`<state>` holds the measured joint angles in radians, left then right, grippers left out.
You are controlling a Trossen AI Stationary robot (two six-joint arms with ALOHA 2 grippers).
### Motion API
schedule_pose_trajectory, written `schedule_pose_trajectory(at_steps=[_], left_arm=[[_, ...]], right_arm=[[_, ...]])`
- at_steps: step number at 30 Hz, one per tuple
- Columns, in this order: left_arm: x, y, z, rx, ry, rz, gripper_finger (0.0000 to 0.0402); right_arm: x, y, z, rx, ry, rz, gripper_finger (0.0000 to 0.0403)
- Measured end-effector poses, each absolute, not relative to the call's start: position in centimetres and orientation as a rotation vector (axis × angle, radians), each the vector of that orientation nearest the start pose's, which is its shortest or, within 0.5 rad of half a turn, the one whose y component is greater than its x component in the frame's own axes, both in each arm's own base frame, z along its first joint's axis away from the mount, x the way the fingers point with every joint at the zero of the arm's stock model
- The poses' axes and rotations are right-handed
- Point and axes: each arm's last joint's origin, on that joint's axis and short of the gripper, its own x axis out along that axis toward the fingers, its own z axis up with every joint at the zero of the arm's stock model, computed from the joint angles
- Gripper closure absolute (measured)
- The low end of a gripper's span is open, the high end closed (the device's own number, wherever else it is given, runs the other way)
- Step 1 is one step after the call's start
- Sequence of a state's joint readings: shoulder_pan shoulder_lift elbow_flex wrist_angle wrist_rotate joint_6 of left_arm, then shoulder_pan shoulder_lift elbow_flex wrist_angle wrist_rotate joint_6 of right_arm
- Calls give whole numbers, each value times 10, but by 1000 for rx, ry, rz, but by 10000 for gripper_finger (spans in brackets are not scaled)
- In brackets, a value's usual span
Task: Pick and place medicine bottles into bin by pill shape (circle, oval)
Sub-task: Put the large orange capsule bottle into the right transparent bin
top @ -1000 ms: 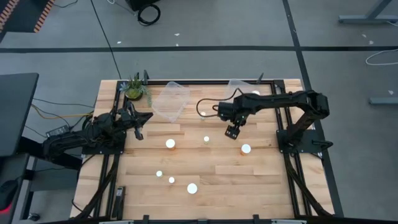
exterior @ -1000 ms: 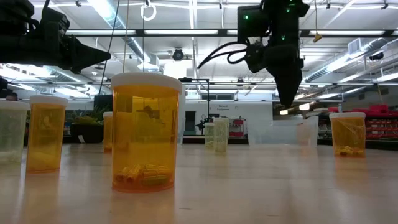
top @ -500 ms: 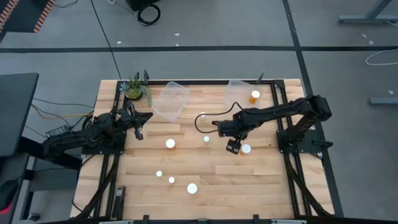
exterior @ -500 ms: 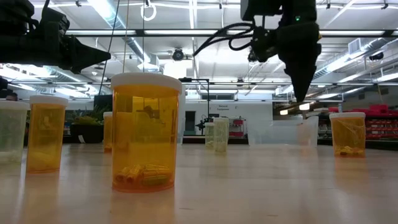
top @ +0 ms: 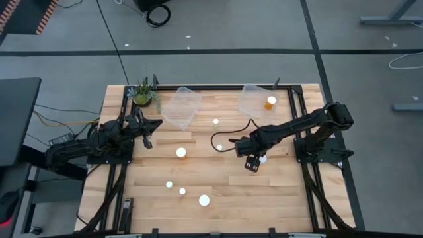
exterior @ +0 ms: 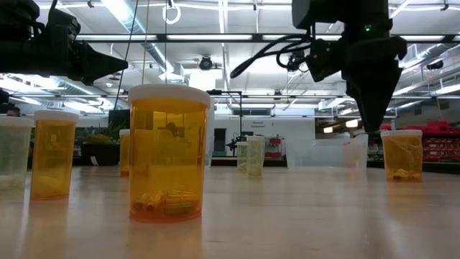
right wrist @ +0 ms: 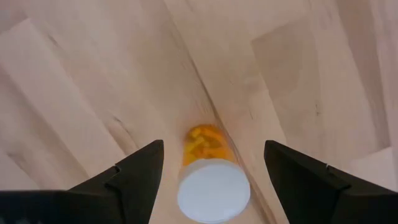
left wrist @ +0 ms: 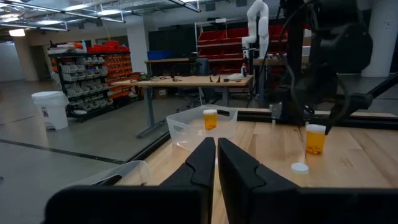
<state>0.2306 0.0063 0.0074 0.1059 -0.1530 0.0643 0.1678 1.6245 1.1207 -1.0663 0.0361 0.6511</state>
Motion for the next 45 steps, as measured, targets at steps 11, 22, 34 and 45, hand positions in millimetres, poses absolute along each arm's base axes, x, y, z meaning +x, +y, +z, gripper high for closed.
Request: schedule_pose_trajectory(at_steps=[11, 22, 34, 45], left_arm=[[93, 26, 176, 68, -95, 386, 366], [93, 26, 176, 68, -95, 387, 373], [93, 26, 176, 68, -96, 387, 374], [93, 26, 176, 68, -95, 387, 366]], right_arm=[[262, 47, 184, 441, 1588, -432, 118], [255, 47, 174, 472, 1627, -422, 125], [255, 46, 174, 461, 1634, -396, 183], [249, 21, 195, 482, 1562, -374, 180]])
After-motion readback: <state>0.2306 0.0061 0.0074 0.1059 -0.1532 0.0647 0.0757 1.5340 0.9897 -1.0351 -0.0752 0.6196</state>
